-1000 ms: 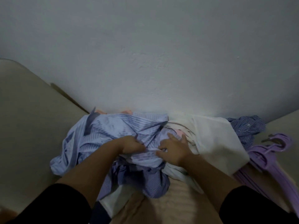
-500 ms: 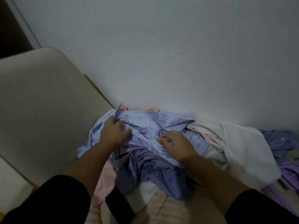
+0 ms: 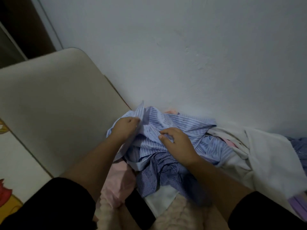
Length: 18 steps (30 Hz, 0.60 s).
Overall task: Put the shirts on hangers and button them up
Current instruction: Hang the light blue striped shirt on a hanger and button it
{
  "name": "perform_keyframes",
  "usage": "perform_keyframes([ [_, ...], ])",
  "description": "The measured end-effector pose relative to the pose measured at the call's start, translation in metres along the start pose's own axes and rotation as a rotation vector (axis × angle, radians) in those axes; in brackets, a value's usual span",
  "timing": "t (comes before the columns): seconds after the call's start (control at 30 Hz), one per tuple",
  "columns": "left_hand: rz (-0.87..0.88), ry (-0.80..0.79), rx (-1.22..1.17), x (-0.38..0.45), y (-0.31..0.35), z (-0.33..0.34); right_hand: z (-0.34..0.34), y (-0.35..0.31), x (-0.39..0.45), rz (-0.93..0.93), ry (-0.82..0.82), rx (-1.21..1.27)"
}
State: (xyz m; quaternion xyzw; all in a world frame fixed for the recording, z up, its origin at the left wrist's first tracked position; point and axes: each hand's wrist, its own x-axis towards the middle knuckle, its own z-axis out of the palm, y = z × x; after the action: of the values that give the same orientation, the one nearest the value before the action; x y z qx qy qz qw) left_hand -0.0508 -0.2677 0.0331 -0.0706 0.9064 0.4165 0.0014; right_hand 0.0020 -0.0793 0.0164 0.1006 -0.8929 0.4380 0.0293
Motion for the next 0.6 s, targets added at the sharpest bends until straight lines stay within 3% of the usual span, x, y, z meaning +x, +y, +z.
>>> perform_keyframes([
  [0.17, 0.133, -0.070, -0.282, -0.033, 0.073, -0.025, -0.017, -0.041, -0.011, 0.011, 0.010, 0.163],
  [0.33, 0.179, -0.185, -0.505, -0.069, 0.138, -0.044, -0.051, -0.074, -0.032, -0.027, 0.123, 0.468],
  [0.6, 0.293, -0.293, -0.632, -0.130, 0.225, -0.047, -0.130, -0.112, -0.076, -0.108, 0.359, 0.486],
])
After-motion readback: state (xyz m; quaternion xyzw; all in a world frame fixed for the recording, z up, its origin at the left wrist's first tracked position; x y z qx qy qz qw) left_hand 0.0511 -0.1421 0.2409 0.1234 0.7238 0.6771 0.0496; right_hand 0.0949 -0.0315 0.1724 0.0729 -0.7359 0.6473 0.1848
